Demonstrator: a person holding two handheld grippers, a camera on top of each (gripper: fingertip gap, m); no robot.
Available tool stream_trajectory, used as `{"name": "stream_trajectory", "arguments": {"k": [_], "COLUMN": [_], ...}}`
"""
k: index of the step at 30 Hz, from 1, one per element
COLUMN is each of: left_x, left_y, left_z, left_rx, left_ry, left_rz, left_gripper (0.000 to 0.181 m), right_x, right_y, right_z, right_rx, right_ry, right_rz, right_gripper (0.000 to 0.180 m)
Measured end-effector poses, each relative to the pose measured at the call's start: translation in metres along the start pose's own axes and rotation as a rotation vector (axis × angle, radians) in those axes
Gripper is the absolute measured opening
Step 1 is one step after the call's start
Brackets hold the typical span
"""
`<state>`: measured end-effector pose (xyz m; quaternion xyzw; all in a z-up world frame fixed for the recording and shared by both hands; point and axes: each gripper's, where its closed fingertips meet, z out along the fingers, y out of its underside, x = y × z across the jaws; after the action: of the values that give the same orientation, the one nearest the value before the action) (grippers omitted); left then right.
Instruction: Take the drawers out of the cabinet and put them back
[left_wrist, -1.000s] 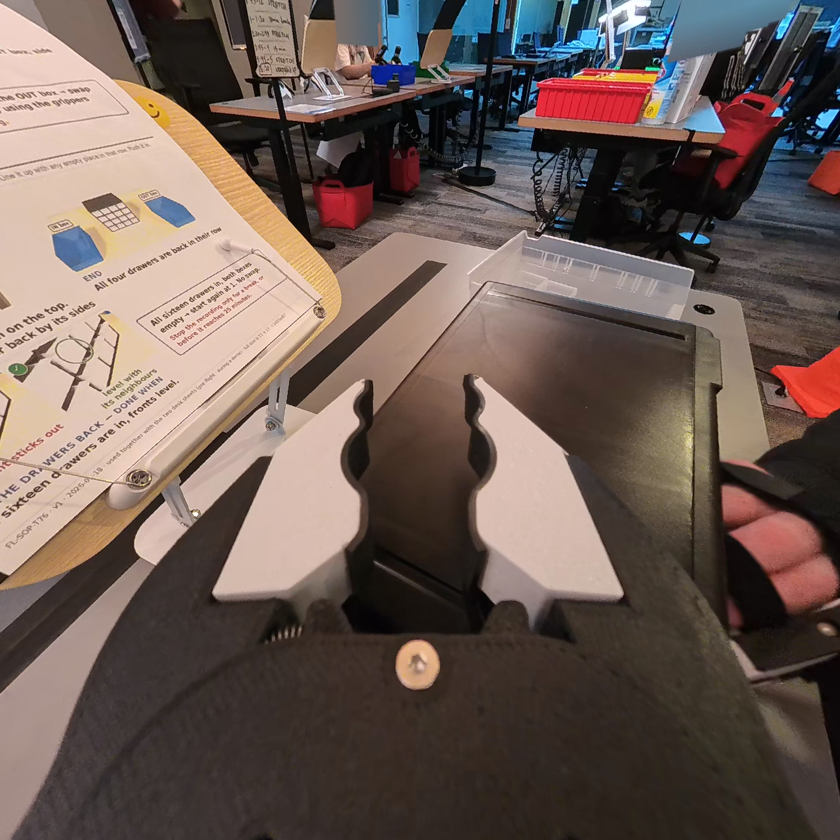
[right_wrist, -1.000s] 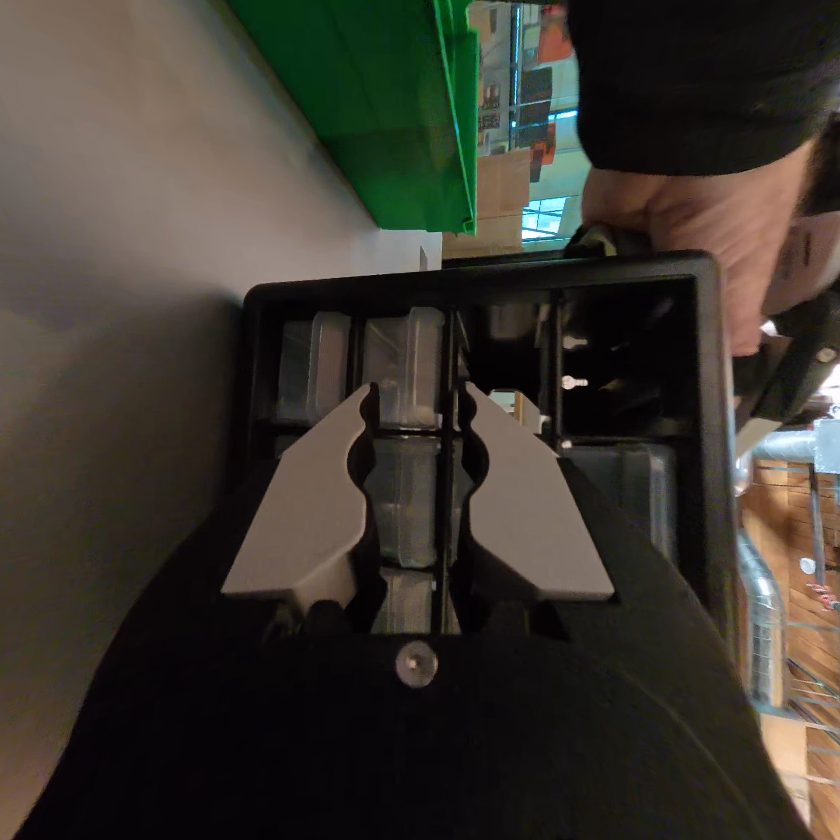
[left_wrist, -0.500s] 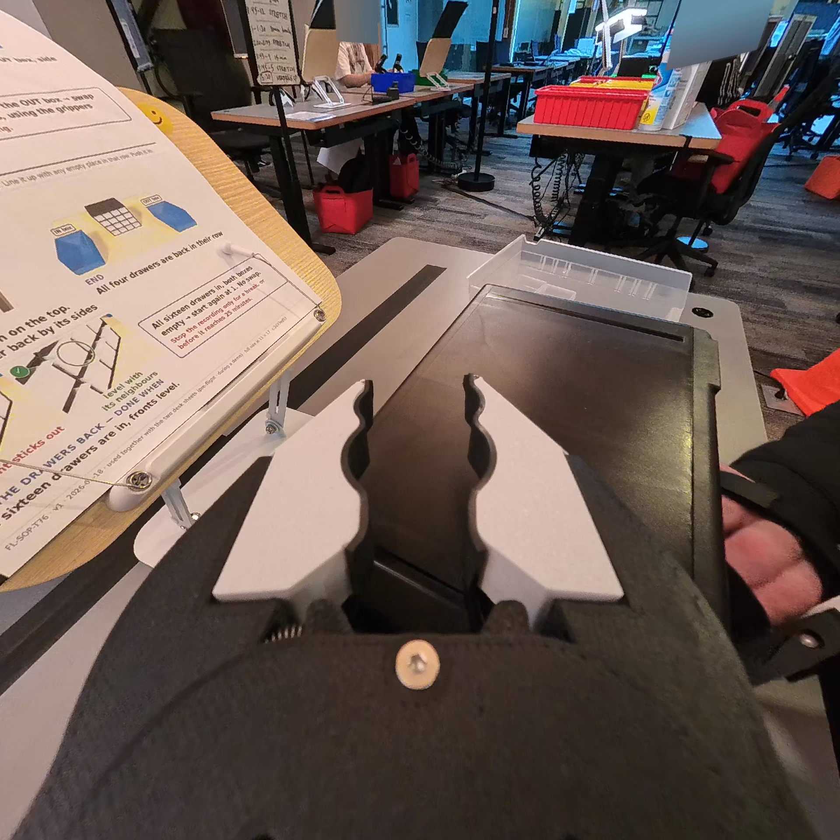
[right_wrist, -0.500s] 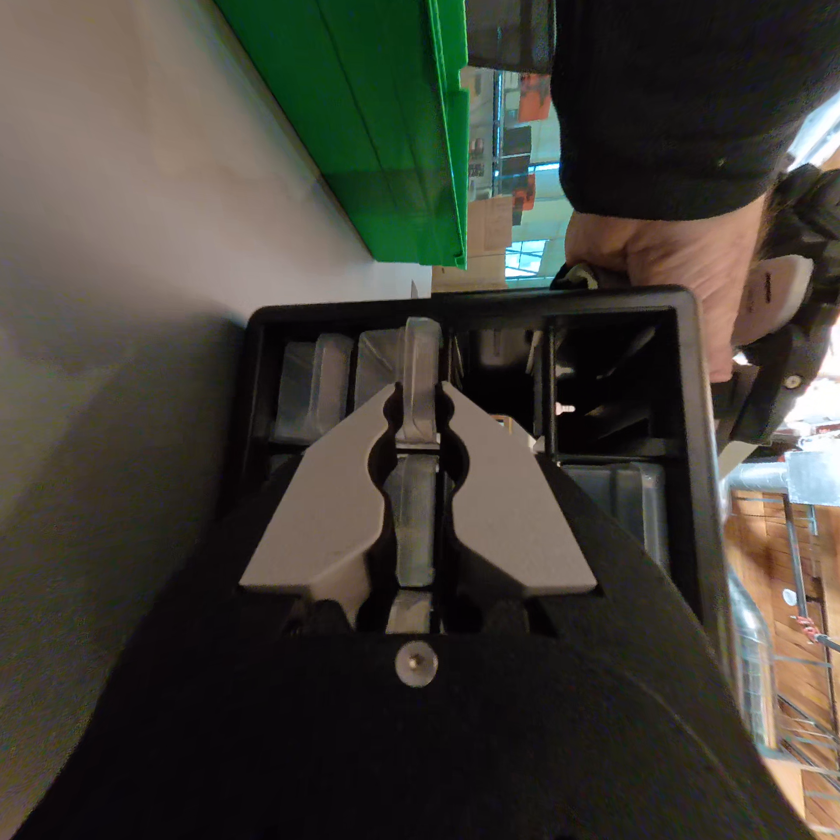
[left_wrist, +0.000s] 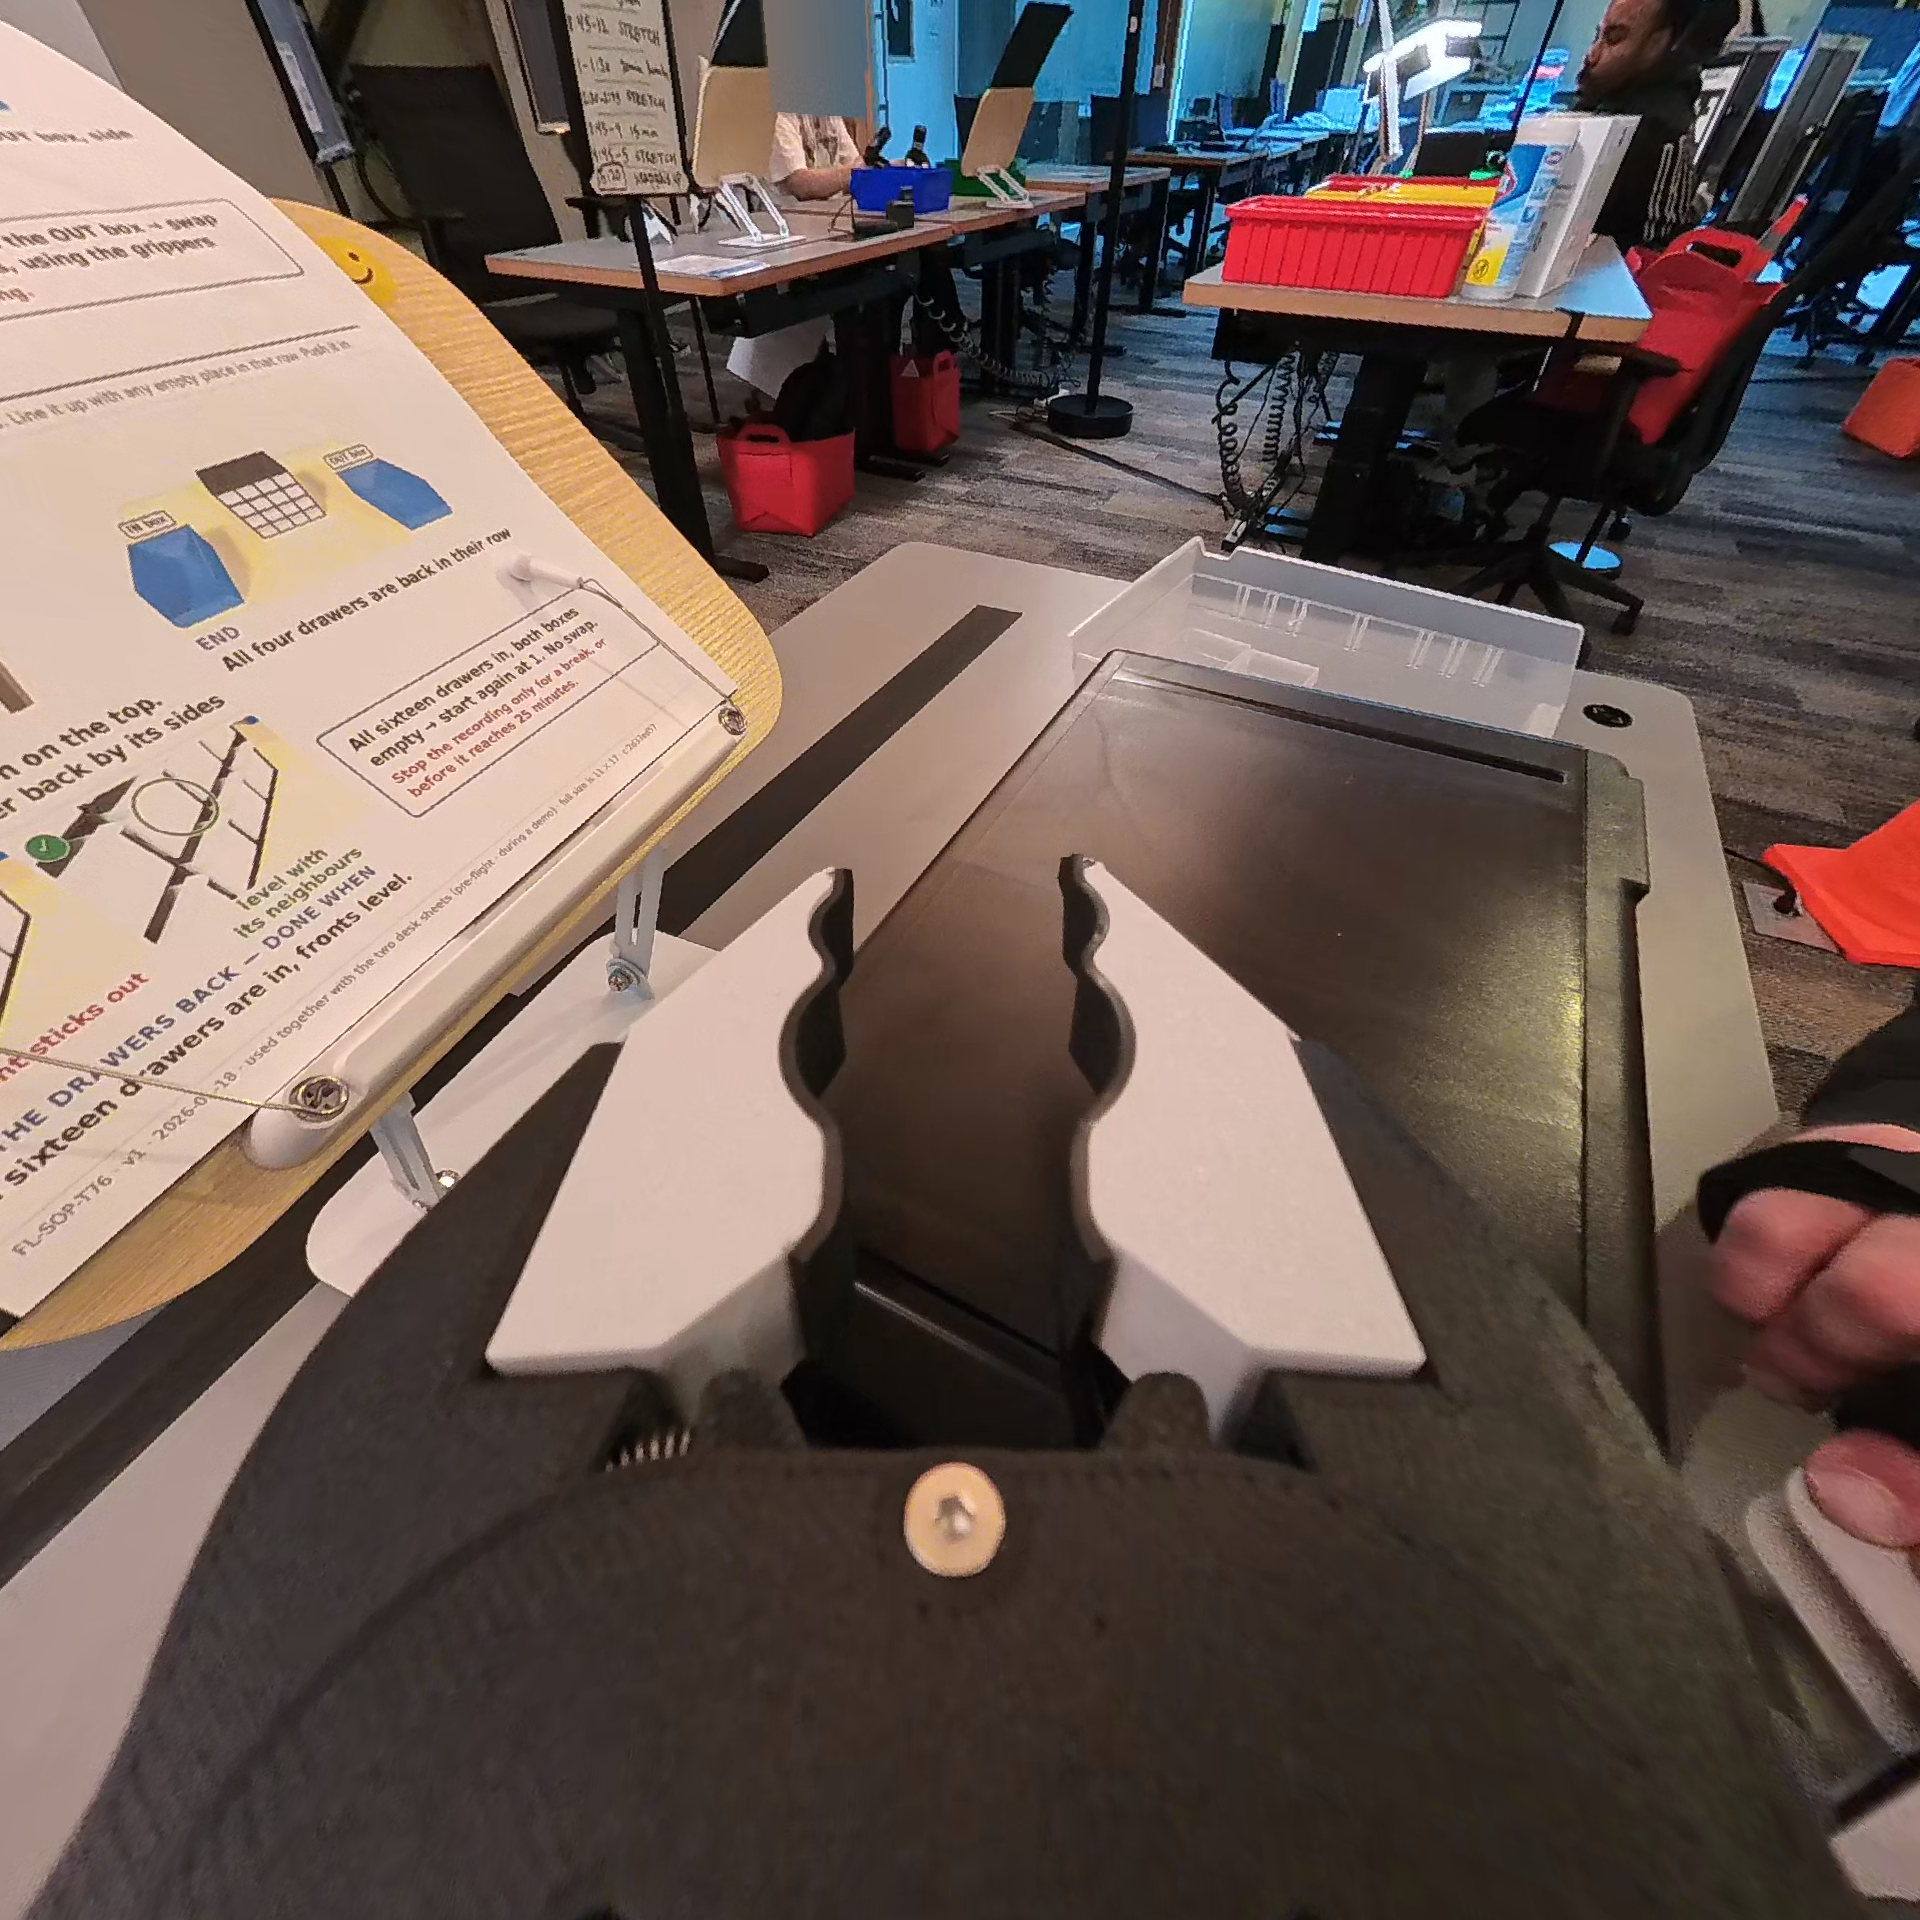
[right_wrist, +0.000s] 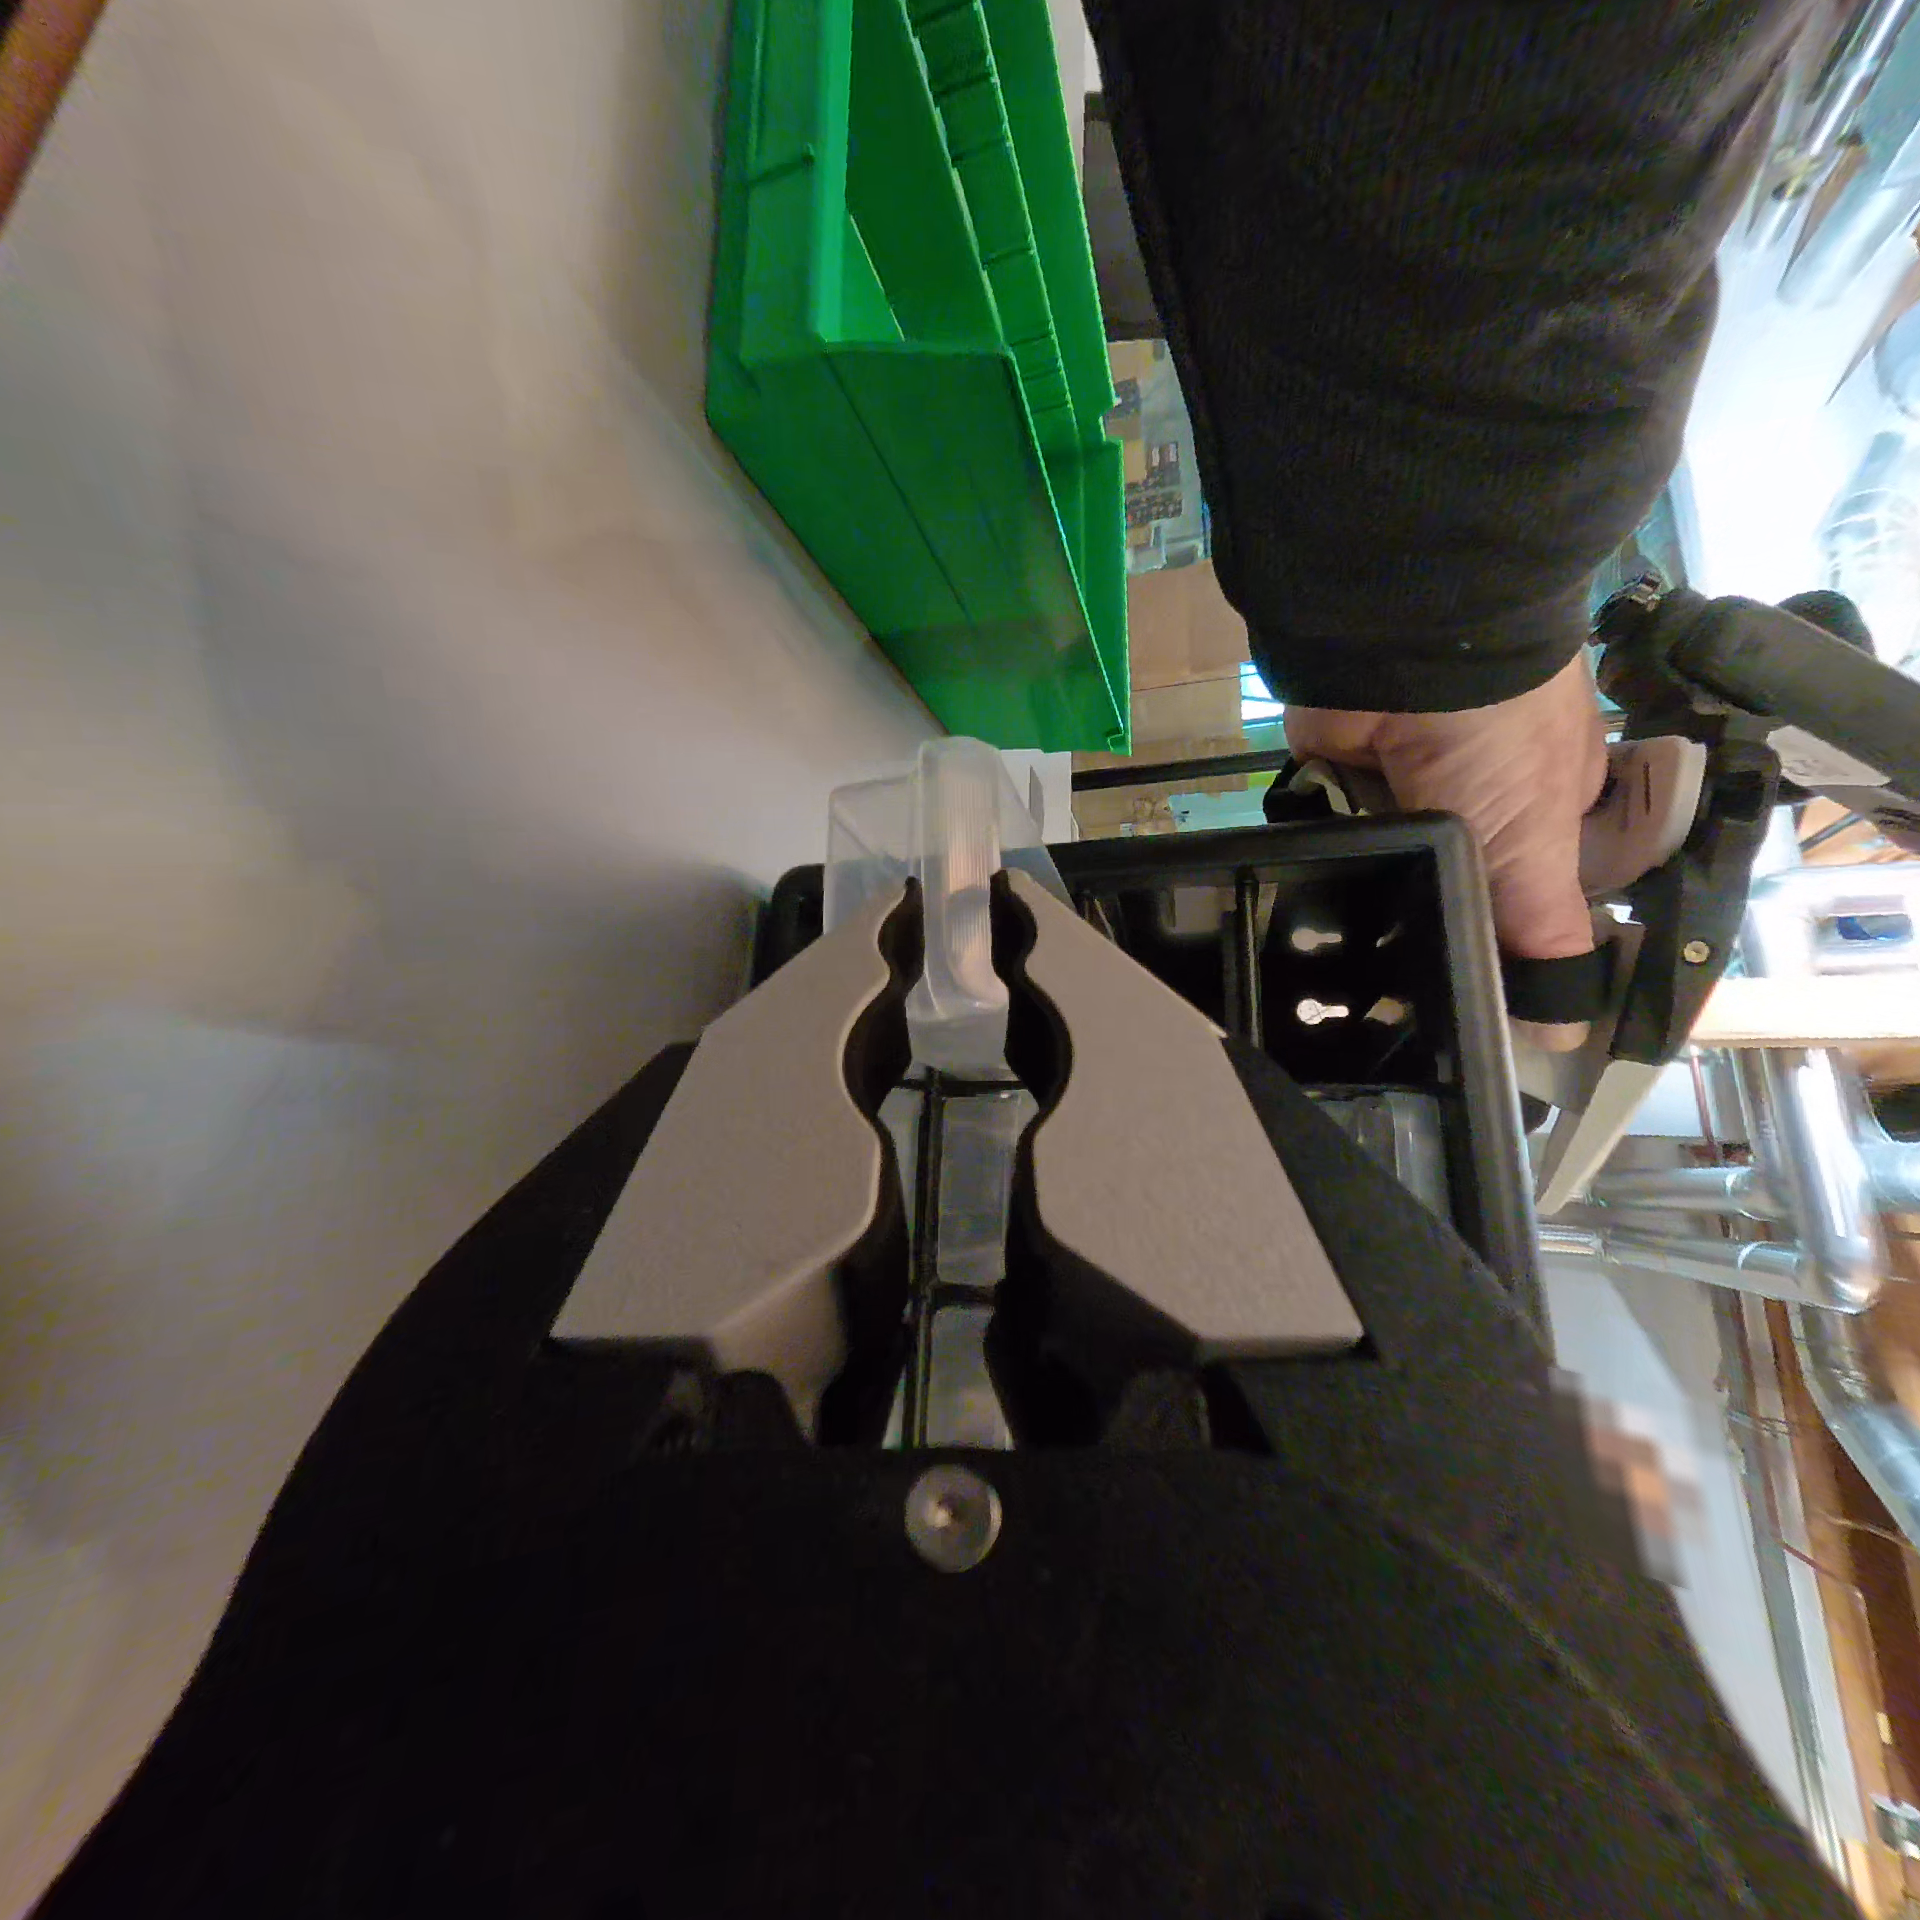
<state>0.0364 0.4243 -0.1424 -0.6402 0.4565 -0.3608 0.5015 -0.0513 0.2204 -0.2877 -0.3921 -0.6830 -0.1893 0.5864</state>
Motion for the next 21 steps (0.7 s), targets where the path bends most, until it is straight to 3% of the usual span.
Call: {"name": "stream_trajectory", "arguments": {"k": [7,14,21], "left_x": [0.000,0.000,0.000], "left_y": [0.000,0.000,0.000], "left_z": [0.000,0.000,0.000], "left_rx": [-0.006,-0.006,-0.006], "left_ry": [-0.002,-0.003,-0.002], "left_rz": [0.000,0.000,0.000], "left_gripper": [0.040,0.040,0.040], "right_x": [-0.014,0.010,0.025], "right_y": [-0.027,-0.043,-0.023], "right_z": [-0.015,-0.032,-0.034], "right_rx": [0.070,0.119,0.123], "right_ry": [-0.038,-0.023,-0.041], "right_rz": [0.057,0.095,0.148], "right_gripper": [0.011,0.001,0.001]}}
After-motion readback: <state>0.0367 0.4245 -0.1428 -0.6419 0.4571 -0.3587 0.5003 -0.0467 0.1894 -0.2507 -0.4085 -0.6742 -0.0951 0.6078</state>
